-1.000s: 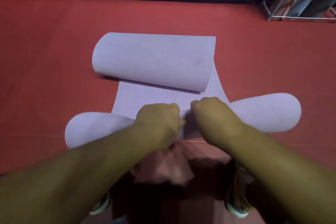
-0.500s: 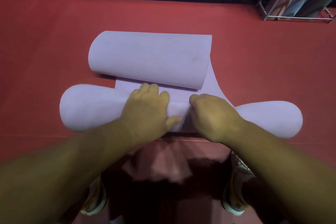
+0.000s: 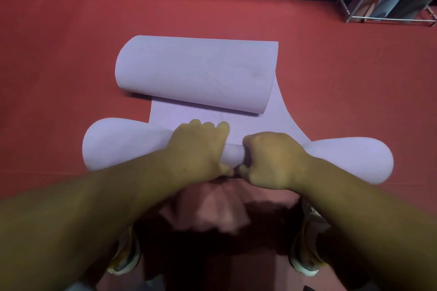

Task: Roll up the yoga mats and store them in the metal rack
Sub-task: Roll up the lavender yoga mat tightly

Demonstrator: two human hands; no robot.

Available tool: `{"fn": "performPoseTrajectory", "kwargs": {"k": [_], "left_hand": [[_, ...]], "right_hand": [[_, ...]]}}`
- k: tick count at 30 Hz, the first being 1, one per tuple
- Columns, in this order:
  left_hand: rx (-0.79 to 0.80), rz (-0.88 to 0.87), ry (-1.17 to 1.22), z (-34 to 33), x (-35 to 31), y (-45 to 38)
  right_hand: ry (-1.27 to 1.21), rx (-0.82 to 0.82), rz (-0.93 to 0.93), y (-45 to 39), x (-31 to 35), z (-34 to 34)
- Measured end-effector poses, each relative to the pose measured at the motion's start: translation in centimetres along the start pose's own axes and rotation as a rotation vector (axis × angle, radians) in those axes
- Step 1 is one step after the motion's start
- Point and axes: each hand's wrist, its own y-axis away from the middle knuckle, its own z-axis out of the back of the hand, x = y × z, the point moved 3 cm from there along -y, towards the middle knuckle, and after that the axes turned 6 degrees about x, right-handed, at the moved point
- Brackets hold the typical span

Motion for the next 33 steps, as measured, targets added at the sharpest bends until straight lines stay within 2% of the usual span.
{"fn": "performPoseTrajectory", "kwargs": {"k": [4, 8, 10, 13, 15, 19, 22, 26, 28, 30, 33], "left_hand": [[-0.020, -0.083, 0.003, -1.4, -0.4, 0.7], [0.165, -0.121, 0.009, -3.1, 0.1, -0.2], [0.281, -0.074, 0.031, -3.8, 0.2, -0.7], [0.418, 0.008, 0.262, -4.4, 0.4, -1.0], [0.500, -0.006, 0.452, -4.7, 0.5, -1.0], [0.631, -0.048, 0.635, -4.1, 1.0, -0.9], [0.551, -0.111, 0.537, -3.0, 1.2, -1.2], [0.119, -0.058, 0.085, -1.6, 0.3, -0.4], [0.002, -0.107, -0.057, -1.7, -0.9, 0.4], [0.029, -0.093, -0.055, -2.0, -1.0, 0.5], [0.235, -0.054, 0.072, -2.7, -0.5, -0.3]], "right_hand": [[-0.023, 0.026, 0.008, -0.2, 0.3, -0.5], [-0.041, 0.109, -0.001, -0.3, 0.5, -0.7], [-0.033, 0.171, 0.022, -0.3, 0.7, -0.8], [0.102, 0.156, 0.074, -0.4, 0.9, -1.1], [0.183, 0.124, 0.083, -0.5, 1.2, -1.4], [0.144, 0.184, -0.003, -1.0, 1.2, -1.4], [0.108, 0.219, -0.065, -1.3, 1.0, -1.5], [-0.004, 0.254, -0.129, -1.6, 0.2, -2.0], [-0.047, 0.265, -0.144, -1.8, -0.3, -1.8], [0.002, 0.244, -0.123, -1.9, -0.3, -1.7], [0.117, 0.210, -0.084, -1.9, 0.2, -1.8]]}}
